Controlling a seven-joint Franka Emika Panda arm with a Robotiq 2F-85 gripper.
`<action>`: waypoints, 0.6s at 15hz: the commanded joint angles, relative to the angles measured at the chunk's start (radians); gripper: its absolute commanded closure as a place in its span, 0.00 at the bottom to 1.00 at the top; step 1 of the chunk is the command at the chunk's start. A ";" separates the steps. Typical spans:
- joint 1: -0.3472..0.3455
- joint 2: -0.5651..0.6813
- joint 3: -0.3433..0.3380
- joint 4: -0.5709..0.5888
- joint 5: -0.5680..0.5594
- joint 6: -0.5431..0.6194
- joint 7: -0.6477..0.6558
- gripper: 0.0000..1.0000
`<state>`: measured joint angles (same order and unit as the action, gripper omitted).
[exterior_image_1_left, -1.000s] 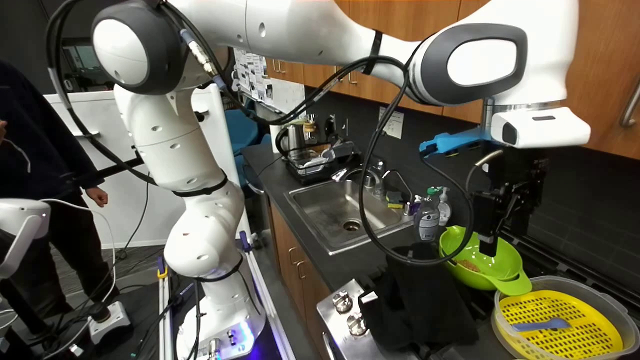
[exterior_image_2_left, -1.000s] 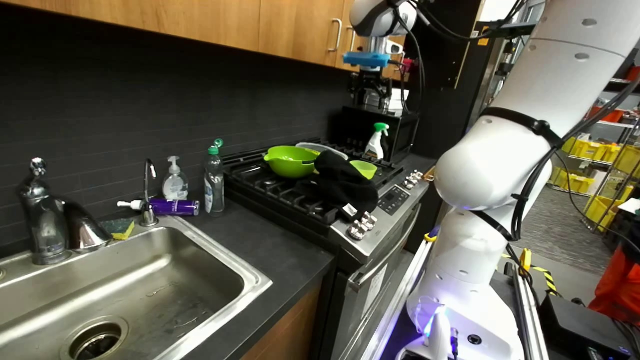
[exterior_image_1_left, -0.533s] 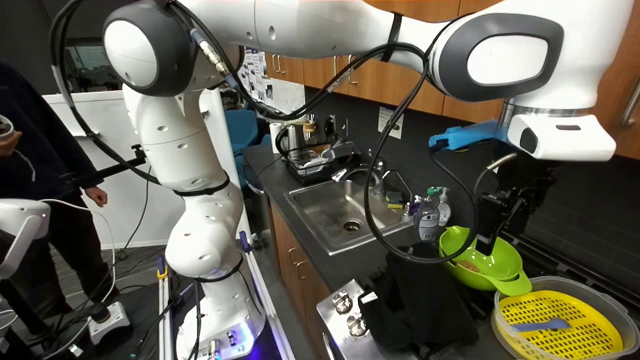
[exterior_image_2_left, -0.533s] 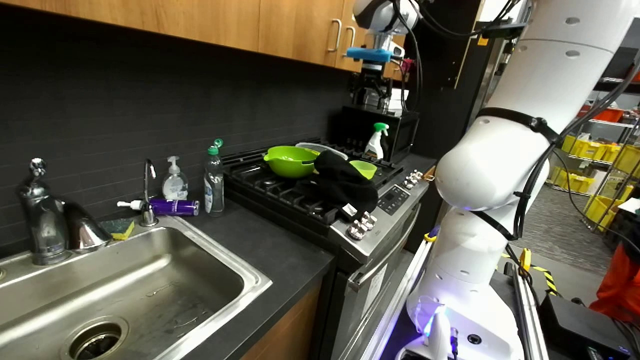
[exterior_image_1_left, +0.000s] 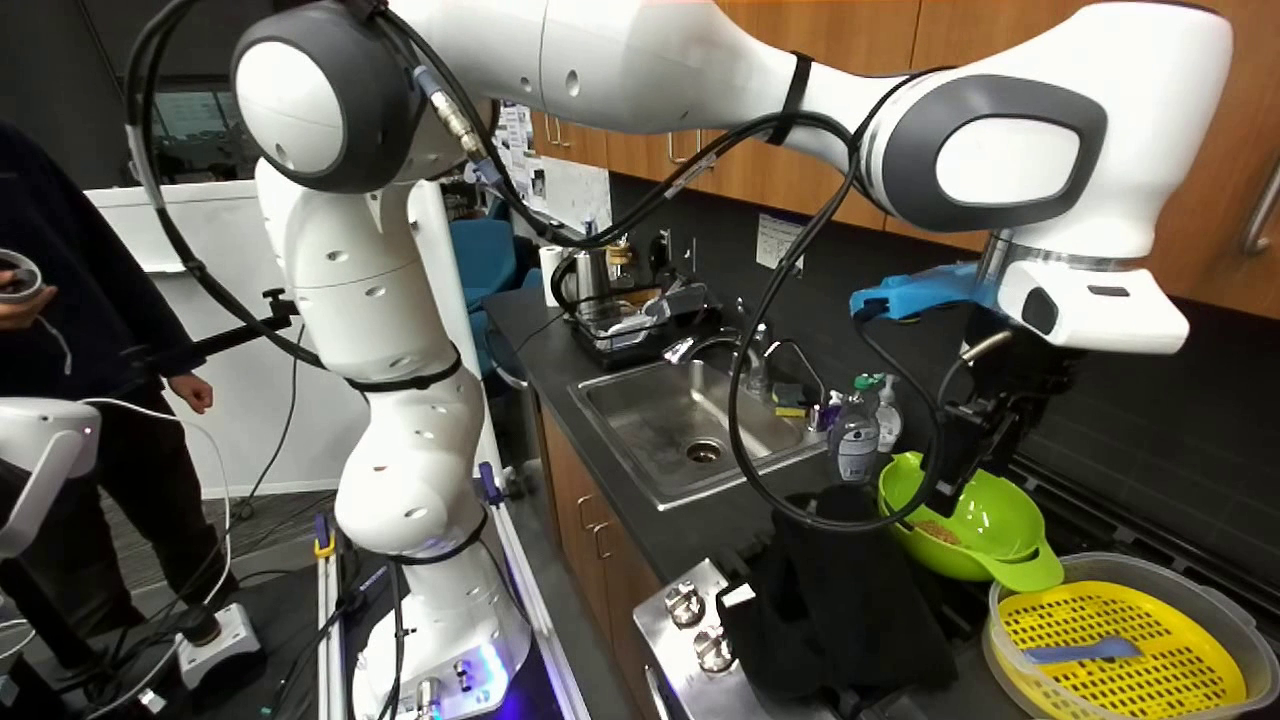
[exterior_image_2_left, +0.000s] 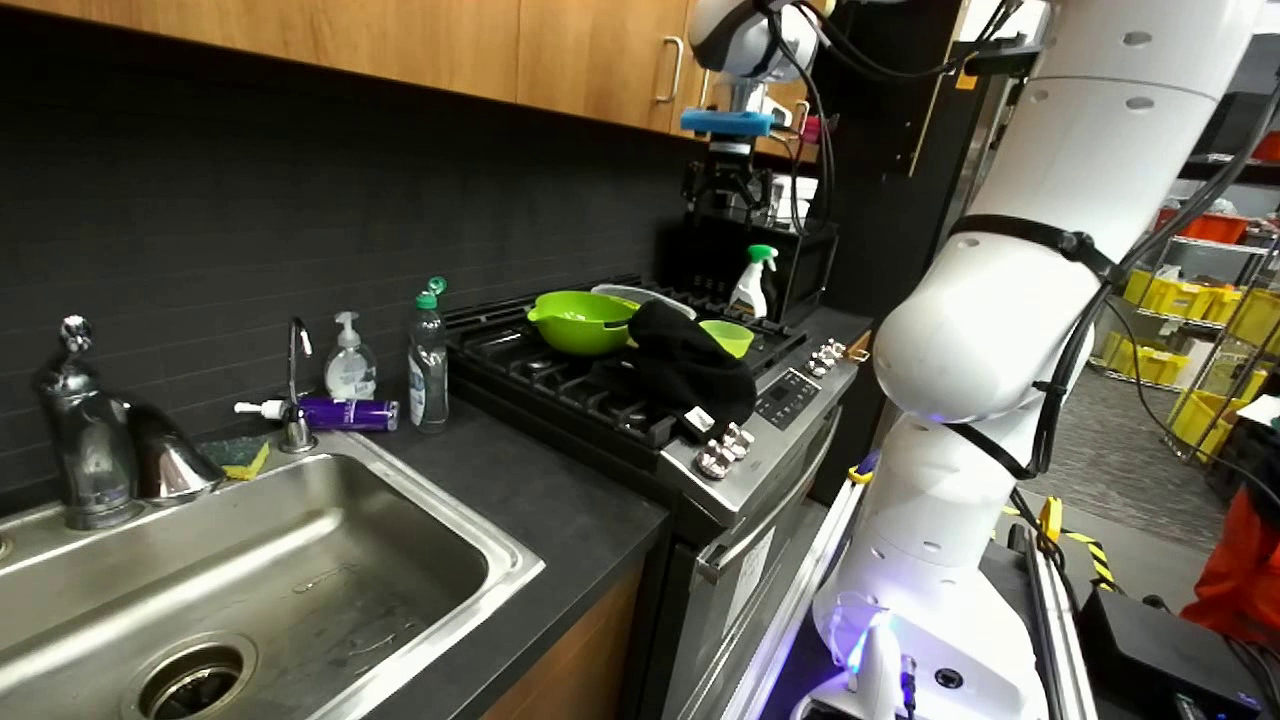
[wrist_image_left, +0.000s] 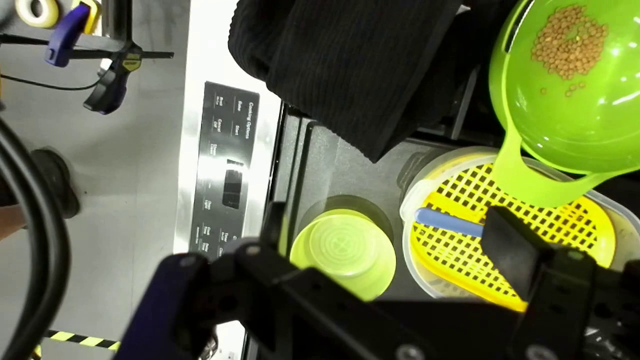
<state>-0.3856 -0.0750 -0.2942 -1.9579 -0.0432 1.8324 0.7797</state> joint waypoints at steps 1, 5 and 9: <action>0.015 0.013 -0.015 -0.011 0.015 -0.024 -0.030 0.00; 0.011 0.031 -0.022 -0.036 0.010 -0.031 -0.036 0.00; 0.013 0.039 -0.028 -0.065 0.010 -0.020 -0.053 0.00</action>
<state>-0.3823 -0.0376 -0.3078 -2.0105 -0.0432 1.8162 0.7519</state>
